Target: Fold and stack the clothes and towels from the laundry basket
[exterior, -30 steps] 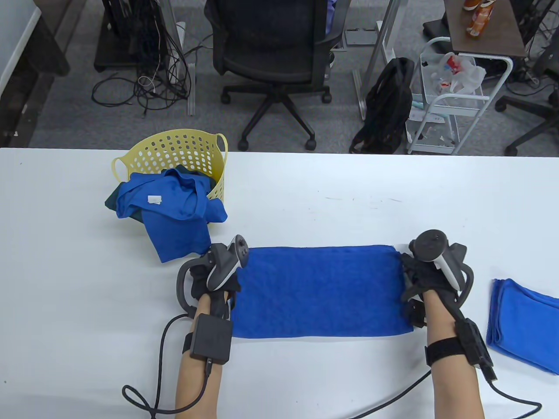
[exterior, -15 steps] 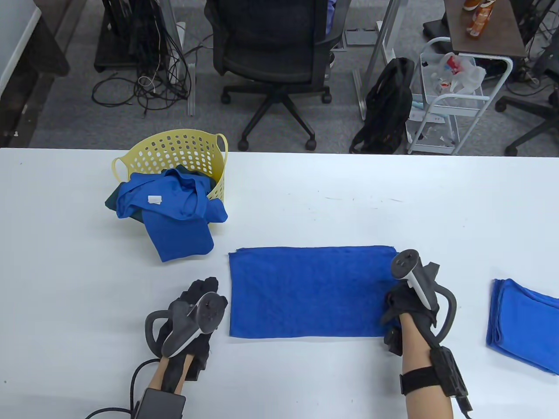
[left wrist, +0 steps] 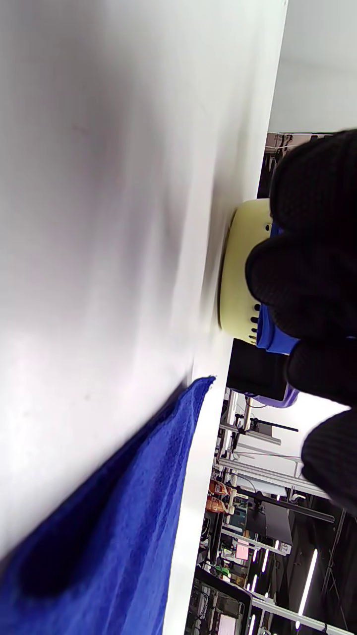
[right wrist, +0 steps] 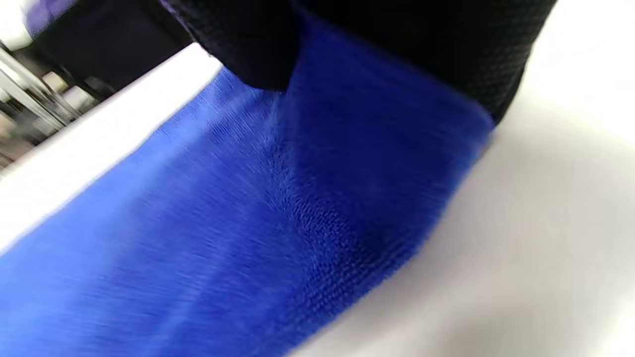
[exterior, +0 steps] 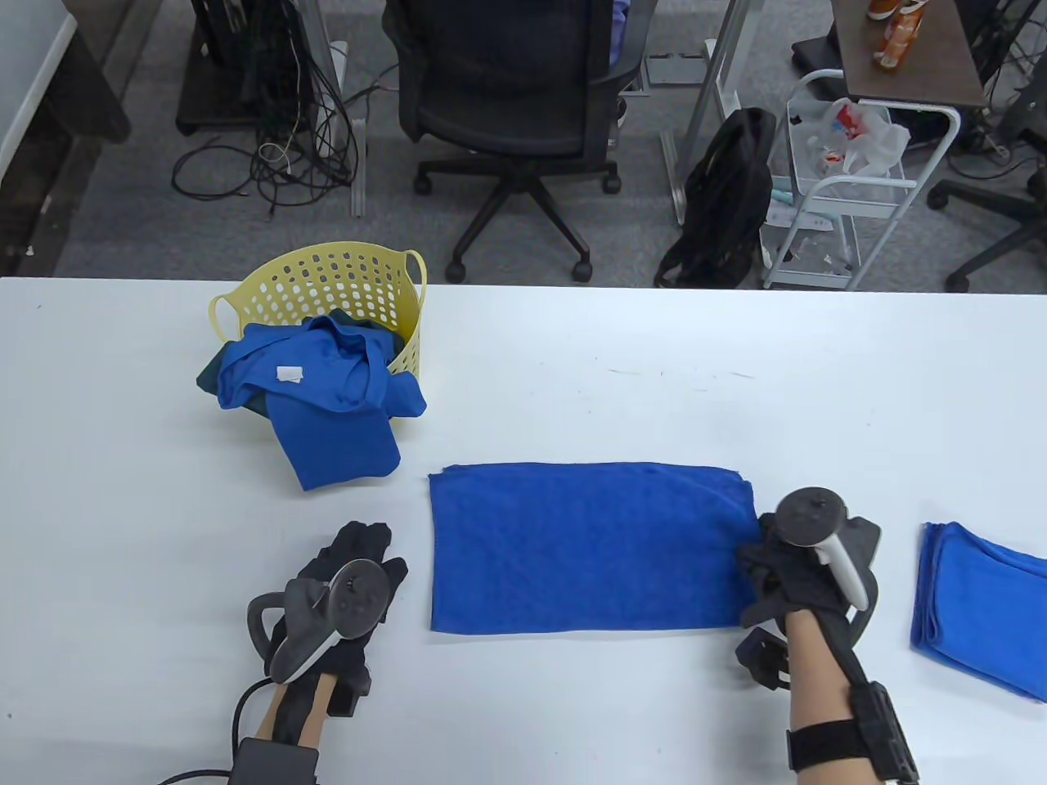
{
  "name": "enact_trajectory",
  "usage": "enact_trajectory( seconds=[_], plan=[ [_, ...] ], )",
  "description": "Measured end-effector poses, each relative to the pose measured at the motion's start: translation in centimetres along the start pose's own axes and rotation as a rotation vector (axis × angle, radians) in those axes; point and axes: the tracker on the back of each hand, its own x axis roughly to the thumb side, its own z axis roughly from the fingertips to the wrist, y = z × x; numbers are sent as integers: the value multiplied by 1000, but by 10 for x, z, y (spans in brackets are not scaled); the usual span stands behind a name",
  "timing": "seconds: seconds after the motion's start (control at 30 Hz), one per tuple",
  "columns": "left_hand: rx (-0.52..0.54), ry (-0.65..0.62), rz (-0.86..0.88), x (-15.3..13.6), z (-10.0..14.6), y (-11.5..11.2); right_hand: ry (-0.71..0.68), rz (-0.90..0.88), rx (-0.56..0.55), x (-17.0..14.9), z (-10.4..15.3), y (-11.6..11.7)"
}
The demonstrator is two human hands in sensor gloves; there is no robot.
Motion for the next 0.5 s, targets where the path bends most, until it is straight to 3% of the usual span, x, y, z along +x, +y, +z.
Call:
enact_trajectory(
  seconds=[0.07, 0.13, 0.2, 0.33, 0.5],
  plan=[
    [-5, 7, 10, -2, 0, 0, -111, -215, 58, -29, 0, -8],
    [-16, 3, 21, -4, -1, -1, -179, -397, 204, -51, 2, -9],
    [-30, -6, 45, -3, -2, -2, -219, -477, 298, -61, 3, -6],
    [-41, -34, 87, -1, -1, -3, -287, -439, 362, -54, -1, 5],
    [-47, -52, 44, 3, 0, -6, -330, -305, 296, -36, -6, 18]
  ],
)
